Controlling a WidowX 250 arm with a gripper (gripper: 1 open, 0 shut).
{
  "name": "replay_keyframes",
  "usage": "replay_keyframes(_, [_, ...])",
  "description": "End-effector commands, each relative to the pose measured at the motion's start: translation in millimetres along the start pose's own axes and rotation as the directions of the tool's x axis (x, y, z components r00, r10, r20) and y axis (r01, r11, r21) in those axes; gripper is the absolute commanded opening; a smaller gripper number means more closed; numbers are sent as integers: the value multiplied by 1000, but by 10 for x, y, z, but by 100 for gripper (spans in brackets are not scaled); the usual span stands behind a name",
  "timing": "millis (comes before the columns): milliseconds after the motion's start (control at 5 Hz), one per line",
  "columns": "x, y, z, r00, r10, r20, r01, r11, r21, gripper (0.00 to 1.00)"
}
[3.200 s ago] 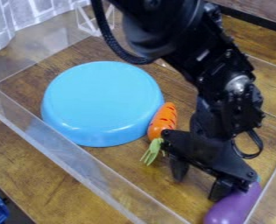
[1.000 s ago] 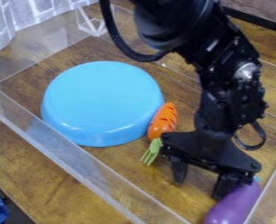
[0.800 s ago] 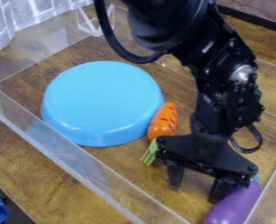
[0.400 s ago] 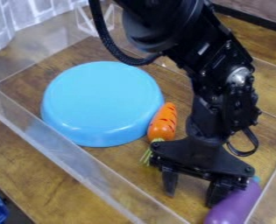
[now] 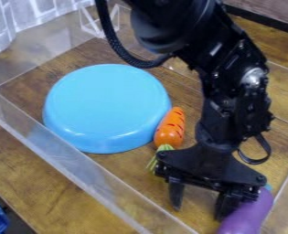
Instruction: Remove the purple eggplant from the blue tray and put it on the table
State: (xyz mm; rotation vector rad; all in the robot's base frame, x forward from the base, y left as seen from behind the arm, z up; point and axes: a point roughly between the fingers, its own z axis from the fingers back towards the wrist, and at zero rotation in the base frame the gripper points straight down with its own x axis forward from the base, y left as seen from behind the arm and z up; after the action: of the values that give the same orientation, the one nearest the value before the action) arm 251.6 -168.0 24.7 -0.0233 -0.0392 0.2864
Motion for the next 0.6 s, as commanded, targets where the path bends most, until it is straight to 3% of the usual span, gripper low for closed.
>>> replay_keyframes(0, [95,-245,301,998,38,47,-35,996,-79,0])
replay_keyframes(200, [194,-269,347,995,90,44,-86,992,-90,0])
replay_keyframes(400, [187,-202,229,997,65,32,-61,993,-99,0])
